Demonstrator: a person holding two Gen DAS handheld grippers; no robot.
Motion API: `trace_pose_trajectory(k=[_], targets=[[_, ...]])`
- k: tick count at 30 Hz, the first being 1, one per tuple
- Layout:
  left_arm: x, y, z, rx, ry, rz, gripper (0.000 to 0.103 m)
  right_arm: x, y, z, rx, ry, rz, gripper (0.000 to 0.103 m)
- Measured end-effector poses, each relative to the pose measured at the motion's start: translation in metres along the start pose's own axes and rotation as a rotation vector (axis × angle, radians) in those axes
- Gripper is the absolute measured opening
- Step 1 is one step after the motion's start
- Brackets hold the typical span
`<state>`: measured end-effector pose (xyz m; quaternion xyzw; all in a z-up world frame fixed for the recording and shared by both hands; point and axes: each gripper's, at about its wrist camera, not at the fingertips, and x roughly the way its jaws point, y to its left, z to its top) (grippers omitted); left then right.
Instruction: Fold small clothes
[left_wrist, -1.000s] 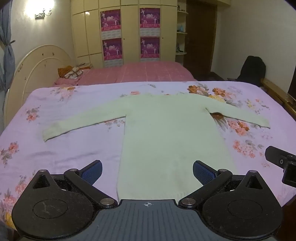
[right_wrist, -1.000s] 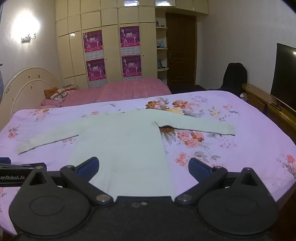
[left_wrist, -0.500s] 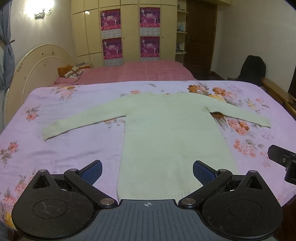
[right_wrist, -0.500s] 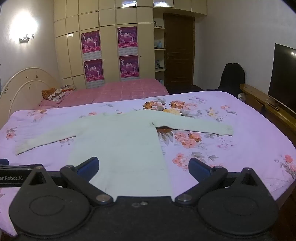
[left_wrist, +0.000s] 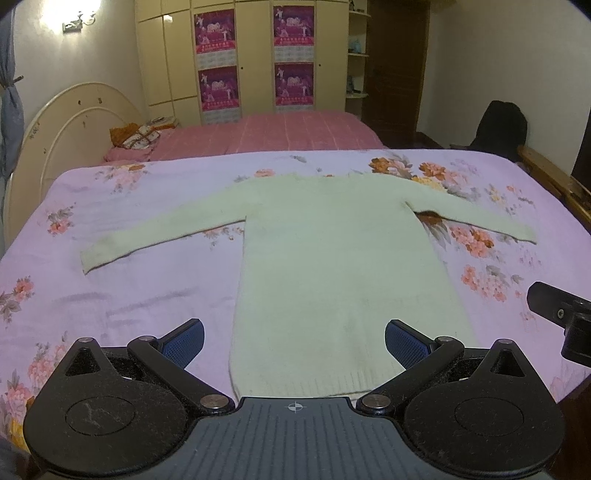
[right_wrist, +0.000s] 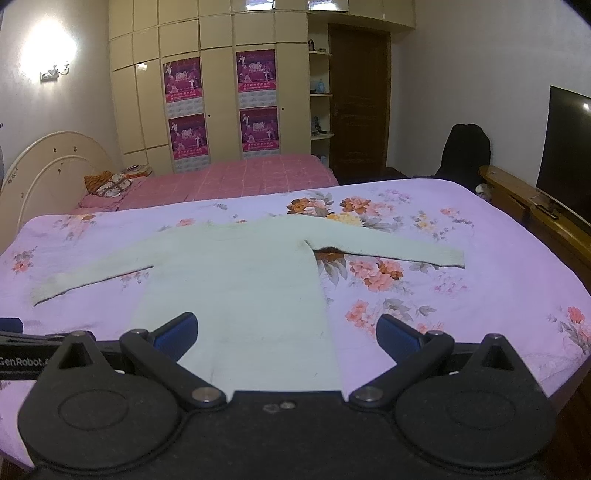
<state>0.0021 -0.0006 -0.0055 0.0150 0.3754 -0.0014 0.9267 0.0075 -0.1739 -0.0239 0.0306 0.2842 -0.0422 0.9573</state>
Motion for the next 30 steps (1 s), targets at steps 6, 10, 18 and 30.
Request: trace_pose_trajectory(k=[6, 10, 18, 30], targets=[[0.001, -0.001, -0.003, 0.005, 0.014, 0.012, 0.103, 0.005, 0.000, -0.004, 0.003, 0.010, 0.000, 0.102], [0.002, -0.003, -0.005, 0.011, 0.019, 0.010, 0.103, 0.004, 0.001, -0.006, 0.004, 0.018, -0.002, 0.102], [0.000, -0.009, -0.011, 0.037, 0.029, 0.000, 0.103, 0.000, 0.004, -0.012, 0.000, 0.033, -0.007, 0.102], [-0.001, -0.007, -0.009, 0.040, 0.015, -0.012, 0.103, -0.003, 0.002, -0.012, 0.017, 0.018, -0.026, 0.102]])
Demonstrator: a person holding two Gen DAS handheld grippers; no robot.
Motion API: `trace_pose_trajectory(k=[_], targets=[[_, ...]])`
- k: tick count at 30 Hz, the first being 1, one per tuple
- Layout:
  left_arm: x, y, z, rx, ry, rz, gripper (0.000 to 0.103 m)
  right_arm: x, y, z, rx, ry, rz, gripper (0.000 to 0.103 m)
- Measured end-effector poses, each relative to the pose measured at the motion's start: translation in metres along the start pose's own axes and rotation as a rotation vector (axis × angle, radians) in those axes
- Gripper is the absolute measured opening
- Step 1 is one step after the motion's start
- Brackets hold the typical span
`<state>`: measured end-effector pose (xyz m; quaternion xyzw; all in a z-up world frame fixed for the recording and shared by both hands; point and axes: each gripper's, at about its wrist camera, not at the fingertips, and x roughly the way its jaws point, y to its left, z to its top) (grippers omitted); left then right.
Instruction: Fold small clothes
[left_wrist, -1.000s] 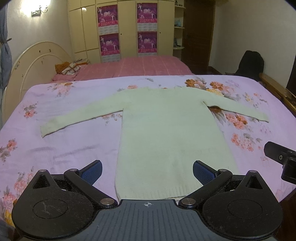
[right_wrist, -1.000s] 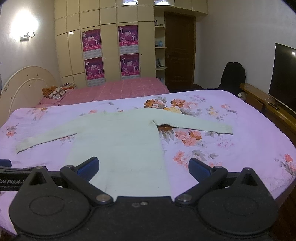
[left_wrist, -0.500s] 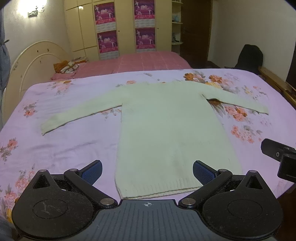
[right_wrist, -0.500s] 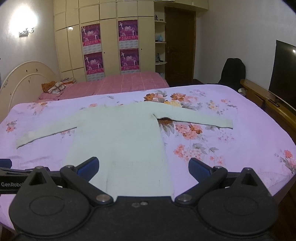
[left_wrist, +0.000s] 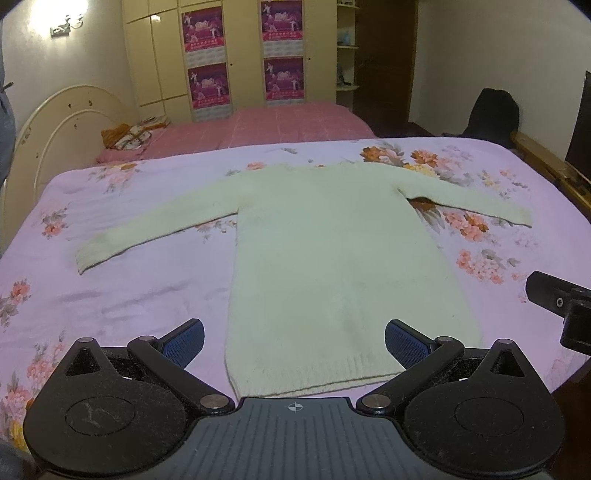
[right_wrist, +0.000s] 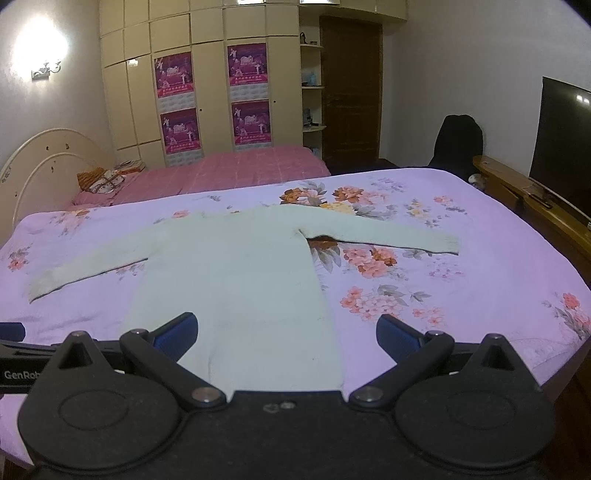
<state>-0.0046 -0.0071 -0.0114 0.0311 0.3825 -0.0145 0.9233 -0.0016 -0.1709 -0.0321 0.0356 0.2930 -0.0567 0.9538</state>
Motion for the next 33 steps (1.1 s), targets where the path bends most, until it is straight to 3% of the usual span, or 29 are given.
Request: trace_pose_trajectory(k=[21, 33], targets=[[0.010, 0.016, 0.010, 0.005, -0.025, -0.014, 0.103, -0.001, 0.013, 0.007, 0.004, -0.037, -0.042, 0.102], [0.034, 0.016, 0.025, 0.001, -0.028, -0.014, 0.103, 0.017, 0.010, 0.017, 0.014, -0.037, -0.066, 0.102]])
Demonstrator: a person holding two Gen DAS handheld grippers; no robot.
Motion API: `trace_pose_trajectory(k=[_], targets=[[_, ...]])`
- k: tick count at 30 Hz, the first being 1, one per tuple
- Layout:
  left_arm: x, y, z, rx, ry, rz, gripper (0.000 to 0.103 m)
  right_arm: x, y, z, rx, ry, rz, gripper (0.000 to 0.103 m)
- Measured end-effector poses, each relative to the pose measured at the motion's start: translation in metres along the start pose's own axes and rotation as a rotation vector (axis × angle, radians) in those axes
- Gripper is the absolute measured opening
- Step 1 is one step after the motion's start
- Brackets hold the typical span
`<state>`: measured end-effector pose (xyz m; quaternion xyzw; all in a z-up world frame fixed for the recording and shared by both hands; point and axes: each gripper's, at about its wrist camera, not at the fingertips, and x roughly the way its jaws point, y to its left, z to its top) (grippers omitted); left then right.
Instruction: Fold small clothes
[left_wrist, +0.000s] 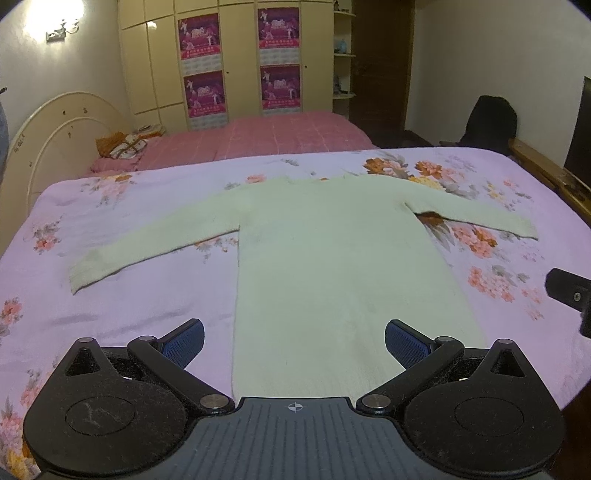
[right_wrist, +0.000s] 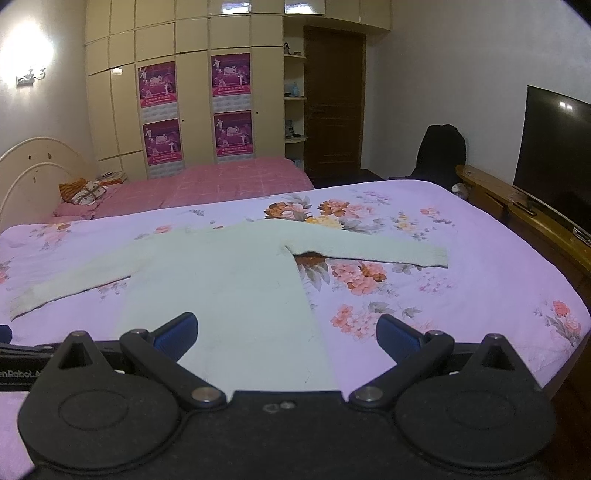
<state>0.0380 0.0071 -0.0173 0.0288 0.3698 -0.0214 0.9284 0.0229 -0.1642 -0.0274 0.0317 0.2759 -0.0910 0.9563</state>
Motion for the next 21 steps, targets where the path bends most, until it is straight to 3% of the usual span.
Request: trace_pose_trajectory(k=[8, 14, 21], targets=[[0.058, -0.019, 0.032, -0.023, 0.017, -0.016, 0.103, 0.045, -0.027, 0.017, 0.008, -0.006, -0.016, 0.102], [0.114, -0.045, 0.064, -0.015, 0.019, -0.014, 0.103, 0.105, -0.063, 0.038, 0.038, 0.029, 0.002, 0.091], [0.190, -0.072, 0.094, -0.084, 0.048, -0.020, 0.103, 0.186, -0.115, 0.050, 0.076, 0.111, -0.041, 0.081]])
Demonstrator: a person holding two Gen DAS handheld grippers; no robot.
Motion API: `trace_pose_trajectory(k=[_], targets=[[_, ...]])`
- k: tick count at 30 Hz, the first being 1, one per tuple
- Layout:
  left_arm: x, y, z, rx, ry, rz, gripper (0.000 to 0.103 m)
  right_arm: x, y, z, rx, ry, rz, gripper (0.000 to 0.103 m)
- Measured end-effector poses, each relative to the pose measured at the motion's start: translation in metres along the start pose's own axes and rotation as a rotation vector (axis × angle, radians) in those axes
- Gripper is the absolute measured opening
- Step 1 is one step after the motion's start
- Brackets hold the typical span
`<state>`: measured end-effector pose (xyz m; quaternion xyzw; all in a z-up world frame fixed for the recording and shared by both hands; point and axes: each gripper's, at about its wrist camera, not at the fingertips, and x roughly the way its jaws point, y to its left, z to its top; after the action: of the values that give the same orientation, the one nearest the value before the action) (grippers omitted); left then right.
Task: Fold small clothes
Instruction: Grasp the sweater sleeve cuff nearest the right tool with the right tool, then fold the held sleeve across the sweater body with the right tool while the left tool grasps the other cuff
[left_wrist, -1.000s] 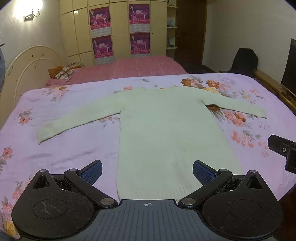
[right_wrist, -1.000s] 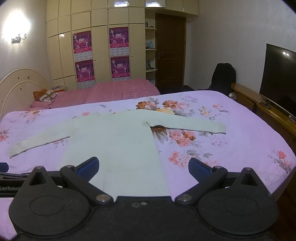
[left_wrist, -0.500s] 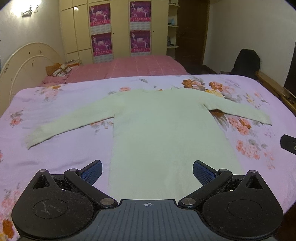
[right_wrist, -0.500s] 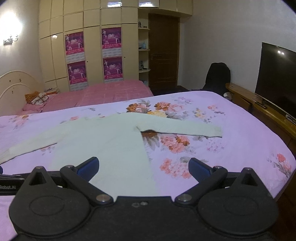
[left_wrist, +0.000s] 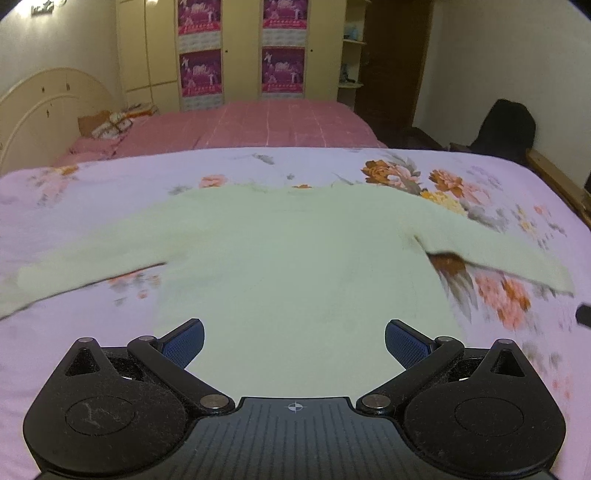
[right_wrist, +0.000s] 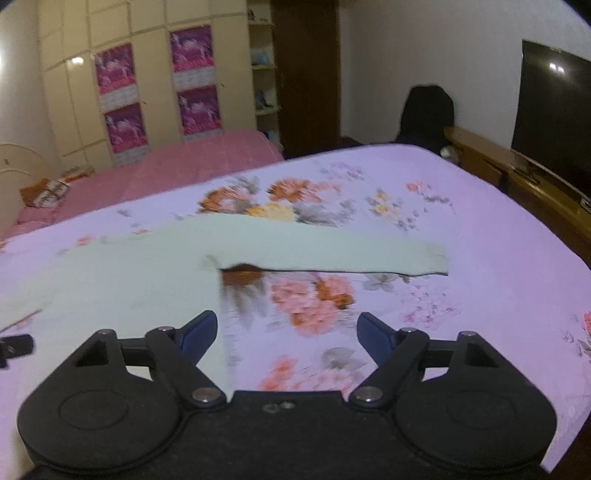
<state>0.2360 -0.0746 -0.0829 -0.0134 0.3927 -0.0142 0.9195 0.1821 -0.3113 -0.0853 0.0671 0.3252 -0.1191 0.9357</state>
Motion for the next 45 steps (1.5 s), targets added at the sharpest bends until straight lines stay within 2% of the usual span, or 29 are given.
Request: trace_pose_trajectory(k=[9, 13, 15, 22, 26, 29, 31, 32, 33, 38, 41, 45], targets=[[0.079, -0.035, 0.022, -0.021, 0.037, 0.039, 0.103, 0.107, -0.075, 0.017, 0.163, 0.126, -0.039, 0.076], [0.103, -0.040, 0.026, -0.040, 0.054, 0.042, 0.103, 0.148, -0.106, 0.019, 0.260, 0.180, -0.048, 0.066], [0.114, -0.040, 0.028, -0.059, 0.059, 0.046, 0.103, 0.164, -0.116, 0.020, 0.301, 0.198, -0.047, 0.065], [0.144, -0.035, 0.041, -0.059, 0.073, 0.065, 0.103, 0.204, -0.143, 0.023, 0.421, 0.209, -0.064, 0.061], [0.151, -0.026, 0.042, -0.099, 0.071, 0.004, 0.103, 0.216, -0.156, 0.030, 0.480, 0.165, -0.091, 0.055], [0.156, -0.017, 0.043, -0.157, 0.086, -0.006, 0.103, 0.223, -0.164, 0.036, 0.512, 0.137, -0.122, 0.042], [0.158, -0.012, 0.043, -0.165, 0.081, 0.003, 0.103, 0.227, -0.168, 0.038, 0.528, 0.115, -0.131, 0.023], [0.158, -0.010, 0.044, -0.166, 0.076, 0.001, 0.103, 0.228, -0.170, 0.038, 0.537, 0.106, -0.130, 0.017], [0.159, -0.009, 0.044, -0.168, 0.070, -0.007, 0.103, 0.229, -0.172, 0.039, 0.541, 0.102, -0.125, 0.010], [0.160, -0.004, 0.048, -0.154, 0.060, -0.039, 0.103, 0.225, -0.164, 0.043, 0.503, 0.048, -0.112, 0.007], [0.157, 0.002, 0.054, -0.155, 0.051, -0.038, 0.103, 0.216, -0.142, 0.058, 0.432, -0.004, -0.050, 0.007], [0.149, 0.024, 0.062, -0.208, 0.037, -0.041, 0.103, 0.203, -0.076, 0.085, 0.273, -0.067, 0.097, 0.007]])
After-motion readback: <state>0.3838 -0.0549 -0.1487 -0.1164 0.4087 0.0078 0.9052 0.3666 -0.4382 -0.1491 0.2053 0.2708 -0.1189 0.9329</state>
